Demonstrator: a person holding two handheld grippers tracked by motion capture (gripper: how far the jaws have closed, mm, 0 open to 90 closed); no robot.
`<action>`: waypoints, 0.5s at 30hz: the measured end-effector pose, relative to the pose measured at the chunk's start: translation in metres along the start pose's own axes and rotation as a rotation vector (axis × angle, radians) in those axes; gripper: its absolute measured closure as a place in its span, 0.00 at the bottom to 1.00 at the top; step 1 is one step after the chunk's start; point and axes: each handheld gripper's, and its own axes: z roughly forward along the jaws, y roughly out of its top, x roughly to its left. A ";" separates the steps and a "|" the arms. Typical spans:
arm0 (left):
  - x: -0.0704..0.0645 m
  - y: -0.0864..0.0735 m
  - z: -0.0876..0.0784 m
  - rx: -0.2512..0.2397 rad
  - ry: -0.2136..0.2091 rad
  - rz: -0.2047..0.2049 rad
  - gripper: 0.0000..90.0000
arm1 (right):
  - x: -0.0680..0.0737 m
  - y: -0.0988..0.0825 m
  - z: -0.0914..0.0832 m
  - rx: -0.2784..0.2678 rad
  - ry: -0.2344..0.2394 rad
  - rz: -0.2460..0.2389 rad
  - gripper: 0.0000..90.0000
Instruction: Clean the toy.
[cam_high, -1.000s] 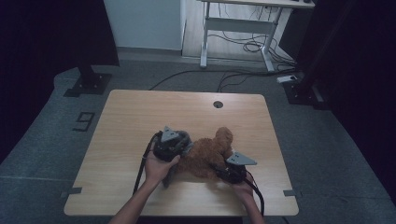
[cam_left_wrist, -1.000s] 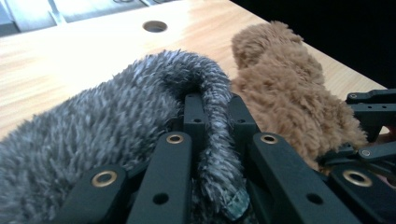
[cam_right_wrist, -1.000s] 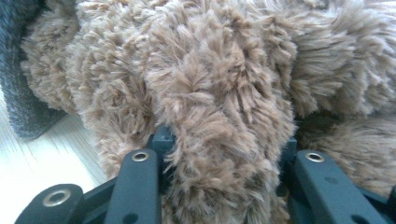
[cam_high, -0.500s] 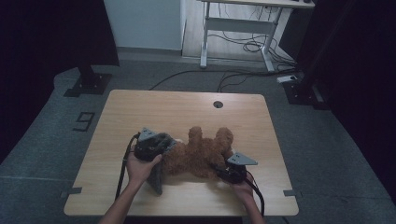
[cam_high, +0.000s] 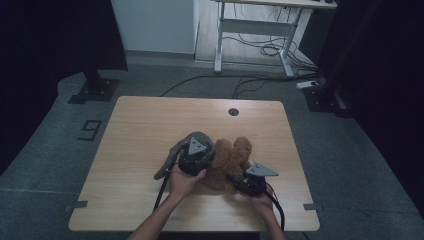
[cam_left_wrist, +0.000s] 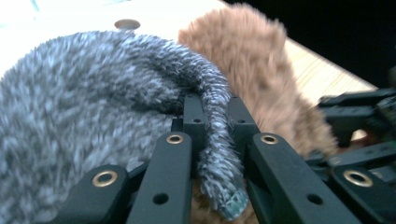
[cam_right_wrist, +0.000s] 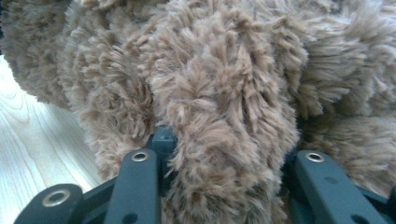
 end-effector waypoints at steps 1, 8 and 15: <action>0.000 0.002 -0.004 -0.013 -0.008 -0.001 0.91 | 0.000 0.000 0.000 -0.002 0.000 -0.002 0.65; -0.017 0.024 -0.034 -0.136 -0.073 0.043 0.91 | 0.002 0.001 0.001 0.001 -0.005 -0.002 0.65; -0.052 0.054 -0.023 -0.132 -0.137 0.131 0.90 | 0.001 0.000 0.001 -0.005 -0.005 -0.006 0.65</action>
